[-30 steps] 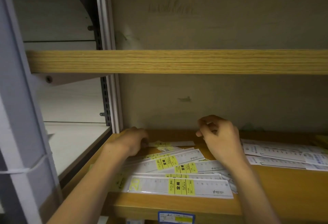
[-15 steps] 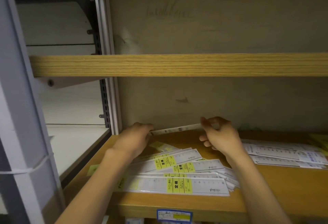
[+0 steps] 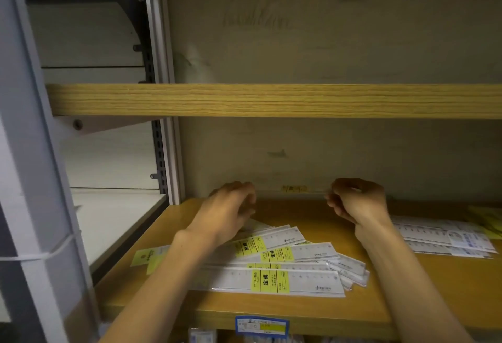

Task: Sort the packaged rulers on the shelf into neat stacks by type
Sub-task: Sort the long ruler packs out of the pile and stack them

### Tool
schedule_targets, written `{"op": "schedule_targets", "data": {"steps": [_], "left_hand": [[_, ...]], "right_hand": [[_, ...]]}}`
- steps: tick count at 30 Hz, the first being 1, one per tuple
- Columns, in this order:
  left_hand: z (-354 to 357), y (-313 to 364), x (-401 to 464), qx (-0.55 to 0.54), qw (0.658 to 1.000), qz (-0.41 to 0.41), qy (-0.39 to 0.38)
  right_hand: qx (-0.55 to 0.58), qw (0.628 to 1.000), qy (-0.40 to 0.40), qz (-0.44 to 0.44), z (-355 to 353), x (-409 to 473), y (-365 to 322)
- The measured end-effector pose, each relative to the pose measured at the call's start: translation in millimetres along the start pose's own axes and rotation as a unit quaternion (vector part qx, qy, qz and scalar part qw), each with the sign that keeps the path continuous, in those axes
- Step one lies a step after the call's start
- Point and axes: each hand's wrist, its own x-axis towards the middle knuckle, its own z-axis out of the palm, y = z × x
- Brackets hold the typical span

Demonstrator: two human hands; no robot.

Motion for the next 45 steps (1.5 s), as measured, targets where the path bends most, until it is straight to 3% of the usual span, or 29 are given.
{"op": "schedule_targets", "data": {"steps": [6, 10, 24, 28, 33, 45], "left_hand": [[22, -15, 5, -0.023, 0.976, -0.061, -0.209], [27, -15, 6, -0.037, 0.966, -0.046, -0.254], [21, -15, -14, -0.007, 0.974, -0.039, -0.223], [8, 4, -18, -0.01, 0.983, -0.013, -0.181], [2, 18, -20, -0.01, 0.976, 0.0, -0.219], [5, 24, -19, 0.045, 0.987, 0.057, -0.143]], "right_hand": [[-0.017, 0.999, 0.015, -0.028, 1, 4, 3], [-0.023, 0.999, 0.016, -0.041, 2, 5, 5], [-0.012, 0.999, 0.001, -0.051, 4, 7, 6], [-0.01, 0.999, -0.007, -0.049, 5, 6, 5], [-0.012, 0.998, -0.015, -0.059, 5, 6, 4], [0.017, 0.999, -0.027, -0.037, 2, 7, -1]]}}
